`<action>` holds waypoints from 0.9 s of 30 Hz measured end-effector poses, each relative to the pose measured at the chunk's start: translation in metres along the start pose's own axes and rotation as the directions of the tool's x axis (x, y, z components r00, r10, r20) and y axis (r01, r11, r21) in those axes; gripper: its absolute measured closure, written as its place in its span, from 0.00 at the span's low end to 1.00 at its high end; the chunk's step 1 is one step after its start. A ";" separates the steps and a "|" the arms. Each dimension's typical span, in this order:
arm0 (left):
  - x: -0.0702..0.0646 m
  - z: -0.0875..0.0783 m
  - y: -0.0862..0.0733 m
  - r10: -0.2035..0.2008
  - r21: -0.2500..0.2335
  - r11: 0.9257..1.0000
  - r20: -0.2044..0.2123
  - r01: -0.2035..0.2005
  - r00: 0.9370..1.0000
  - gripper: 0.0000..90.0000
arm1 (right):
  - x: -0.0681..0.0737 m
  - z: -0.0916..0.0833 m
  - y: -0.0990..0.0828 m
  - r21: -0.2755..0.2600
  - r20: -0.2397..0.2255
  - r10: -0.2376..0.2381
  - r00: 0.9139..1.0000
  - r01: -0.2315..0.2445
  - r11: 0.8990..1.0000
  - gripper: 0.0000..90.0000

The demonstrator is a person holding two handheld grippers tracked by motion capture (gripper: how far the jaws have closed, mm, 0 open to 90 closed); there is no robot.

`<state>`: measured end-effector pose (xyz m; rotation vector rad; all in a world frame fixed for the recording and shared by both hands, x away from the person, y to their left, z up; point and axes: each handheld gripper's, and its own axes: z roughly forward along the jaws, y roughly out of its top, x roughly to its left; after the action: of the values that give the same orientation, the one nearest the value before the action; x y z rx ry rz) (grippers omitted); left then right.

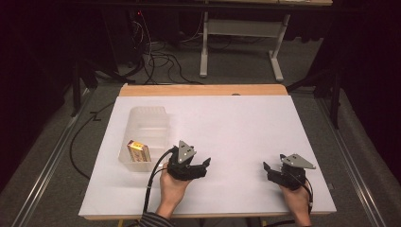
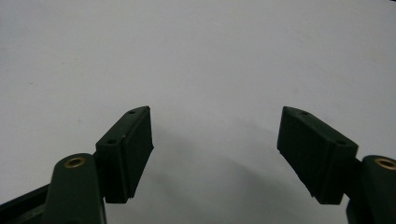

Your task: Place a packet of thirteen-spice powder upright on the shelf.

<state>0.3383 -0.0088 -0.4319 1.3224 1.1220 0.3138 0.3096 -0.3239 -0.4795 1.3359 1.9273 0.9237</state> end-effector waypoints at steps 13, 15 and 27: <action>-0.001 0.007 -0.012 -0.016 0.017 1.000 0.007 0.016 1.000 0.31 | 0.000 0.000 0.000 0.000 0.001 0.000 1.000 0.000 1.000 0.30; -0.001 0.009 -0.013 -0.016 0.024 1.000 0.009 0.015 1.000 0.31 | 0.000 0.000 0.000 0.000 0.001 -0.001 1.000 0.001 1.000 0.30; -0.001 0.016 -0.024 -0.018 0.041 0.999 0.009 0.018 1.000 0.31 | 0.000 0.000 0.000 0.001 0.001 -0.001 1.000 0.001 1.000 0.30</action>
<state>0.3405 -0.0264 -0.4545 1.3483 1.1370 0.2720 0.3094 -0.3236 -0.4795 1.3351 1.9277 0.9220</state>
